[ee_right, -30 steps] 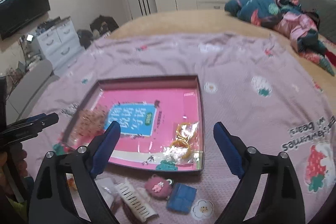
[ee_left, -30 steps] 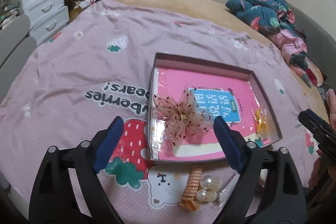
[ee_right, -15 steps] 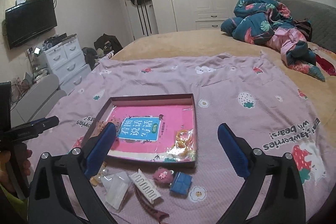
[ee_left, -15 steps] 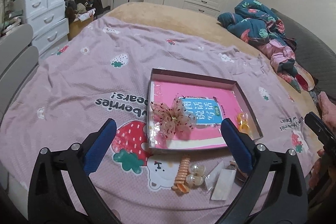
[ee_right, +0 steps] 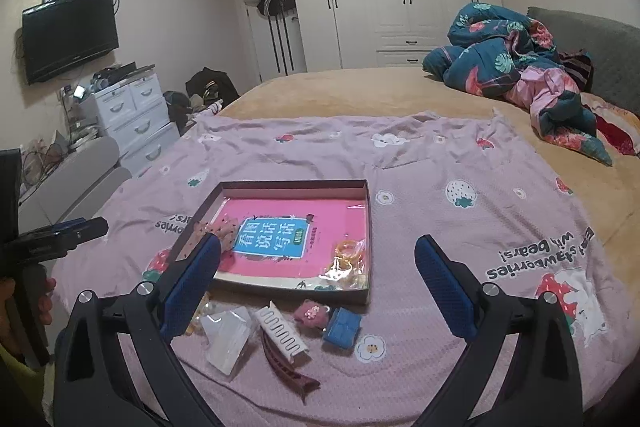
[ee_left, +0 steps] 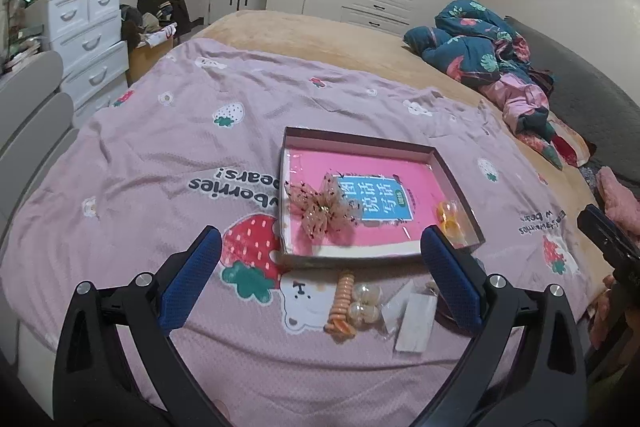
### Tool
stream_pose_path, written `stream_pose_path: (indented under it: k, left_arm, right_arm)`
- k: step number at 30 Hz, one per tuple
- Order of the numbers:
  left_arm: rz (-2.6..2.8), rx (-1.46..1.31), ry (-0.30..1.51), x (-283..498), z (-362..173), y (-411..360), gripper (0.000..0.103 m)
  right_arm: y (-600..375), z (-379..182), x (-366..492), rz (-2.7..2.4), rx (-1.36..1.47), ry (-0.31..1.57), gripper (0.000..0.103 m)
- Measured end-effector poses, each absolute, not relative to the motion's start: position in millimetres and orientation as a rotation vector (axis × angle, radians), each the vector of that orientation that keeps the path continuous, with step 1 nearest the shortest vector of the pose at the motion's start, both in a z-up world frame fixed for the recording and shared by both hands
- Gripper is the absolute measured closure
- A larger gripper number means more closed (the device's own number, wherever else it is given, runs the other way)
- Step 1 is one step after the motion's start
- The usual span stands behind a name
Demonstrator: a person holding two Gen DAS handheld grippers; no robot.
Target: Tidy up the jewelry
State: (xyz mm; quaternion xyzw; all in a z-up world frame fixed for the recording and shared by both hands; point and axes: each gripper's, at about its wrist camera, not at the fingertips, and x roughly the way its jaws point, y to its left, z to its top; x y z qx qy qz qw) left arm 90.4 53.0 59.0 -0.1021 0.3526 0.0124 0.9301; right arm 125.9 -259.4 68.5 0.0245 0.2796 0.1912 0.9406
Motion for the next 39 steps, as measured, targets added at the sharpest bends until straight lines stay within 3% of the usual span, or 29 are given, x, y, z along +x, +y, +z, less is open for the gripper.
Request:
stream_pose_path:
  k: [17,35,39]
  left_arm:
    - [-0.044,-0.157,0.771,65,38,29,0.010]
    - [-0.135,-0.146,0.900,61,-9,9,0.010]
    - [-0.173,-0.150,0.939,62,-23,2,0.018]
  right_arm:
    - [-249,51,97,0.450,-0.051,0.625,0.006]
    - [-236,-10,99,0.498,-0.158,0.791,0.006]
    - [-230,-25,103,0.523,-0.202,0.823,0.007]
